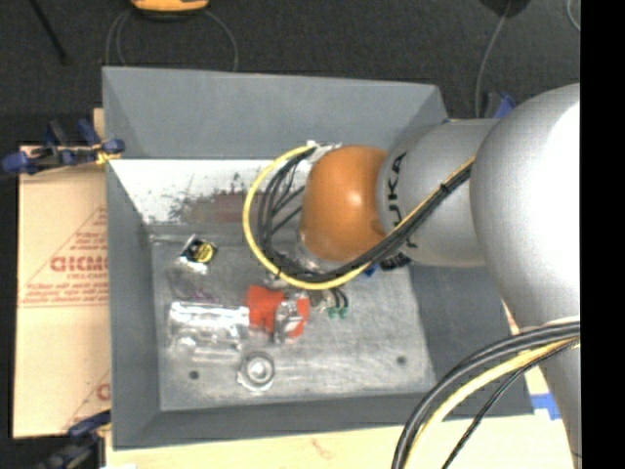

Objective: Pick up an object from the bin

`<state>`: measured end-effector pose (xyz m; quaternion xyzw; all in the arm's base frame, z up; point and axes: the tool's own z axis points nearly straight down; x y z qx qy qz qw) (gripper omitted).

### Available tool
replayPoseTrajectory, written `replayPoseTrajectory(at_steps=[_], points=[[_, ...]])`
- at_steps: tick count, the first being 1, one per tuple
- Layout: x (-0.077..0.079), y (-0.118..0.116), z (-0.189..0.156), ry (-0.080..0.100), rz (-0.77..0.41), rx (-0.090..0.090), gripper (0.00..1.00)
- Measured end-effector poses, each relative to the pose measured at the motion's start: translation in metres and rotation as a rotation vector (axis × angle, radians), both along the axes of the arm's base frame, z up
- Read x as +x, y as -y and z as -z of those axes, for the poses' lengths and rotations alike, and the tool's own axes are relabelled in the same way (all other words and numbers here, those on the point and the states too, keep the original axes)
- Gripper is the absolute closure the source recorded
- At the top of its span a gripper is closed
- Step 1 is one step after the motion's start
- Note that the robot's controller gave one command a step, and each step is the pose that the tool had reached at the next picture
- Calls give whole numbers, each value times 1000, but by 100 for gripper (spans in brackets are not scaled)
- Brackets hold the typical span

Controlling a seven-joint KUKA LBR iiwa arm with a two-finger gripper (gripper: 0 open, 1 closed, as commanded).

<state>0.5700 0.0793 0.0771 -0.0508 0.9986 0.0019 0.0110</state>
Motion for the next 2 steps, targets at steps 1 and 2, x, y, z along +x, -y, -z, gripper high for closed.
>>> replayPoseTrajectory(at_steps=[1, 2], points=[[4, 29, -118, -10, -16, -7, 100], [64, 70, -169, -12, -202, -10, 100]])
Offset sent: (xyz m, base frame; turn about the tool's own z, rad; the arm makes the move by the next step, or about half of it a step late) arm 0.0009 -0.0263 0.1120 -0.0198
